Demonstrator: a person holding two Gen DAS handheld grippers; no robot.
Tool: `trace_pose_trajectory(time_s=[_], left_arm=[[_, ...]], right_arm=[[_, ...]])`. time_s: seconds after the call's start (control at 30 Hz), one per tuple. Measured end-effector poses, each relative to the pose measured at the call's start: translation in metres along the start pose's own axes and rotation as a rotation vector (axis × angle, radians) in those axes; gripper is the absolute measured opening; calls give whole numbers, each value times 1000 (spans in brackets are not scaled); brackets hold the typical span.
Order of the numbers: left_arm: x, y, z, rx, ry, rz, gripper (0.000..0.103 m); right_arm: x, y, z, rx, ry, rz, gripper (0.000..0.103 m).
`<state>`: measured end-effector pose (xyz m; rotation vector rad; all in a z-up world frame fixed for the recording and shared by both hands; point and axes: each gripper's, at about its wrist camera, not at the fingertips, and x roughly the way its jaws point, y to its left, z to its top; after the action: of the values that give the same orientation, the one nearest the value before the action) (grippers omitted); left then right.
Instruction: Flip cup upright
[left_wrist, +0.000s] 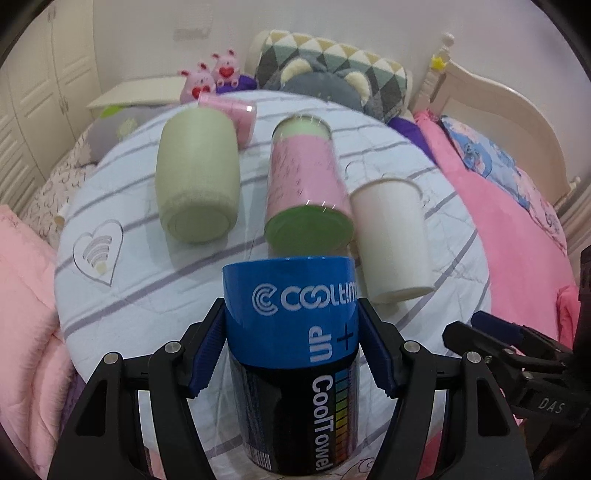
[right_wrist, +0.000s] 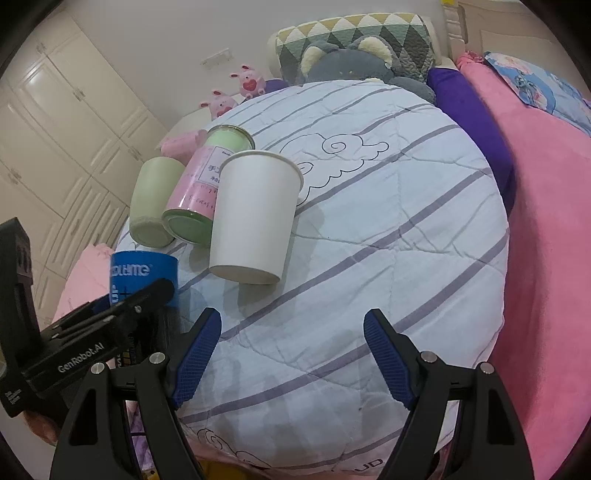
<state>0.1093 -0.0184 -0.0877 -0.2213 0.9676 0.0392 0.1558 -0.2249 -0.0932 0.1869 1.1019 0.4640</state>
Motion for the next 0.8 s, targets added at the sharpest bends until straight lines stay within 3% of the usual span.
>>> trace_pose_trajectory(time_s=[0.43, 0.8], left_arm=[[-22, -8, 15, 35, -150, 3, 68], [-21, -17, -3, 99, -169, 55, 69]], right_arm=[[-11, -11, 0, 24, -33, -10, 81], [-14, -14, -8, 48, -34, -10, 81]])
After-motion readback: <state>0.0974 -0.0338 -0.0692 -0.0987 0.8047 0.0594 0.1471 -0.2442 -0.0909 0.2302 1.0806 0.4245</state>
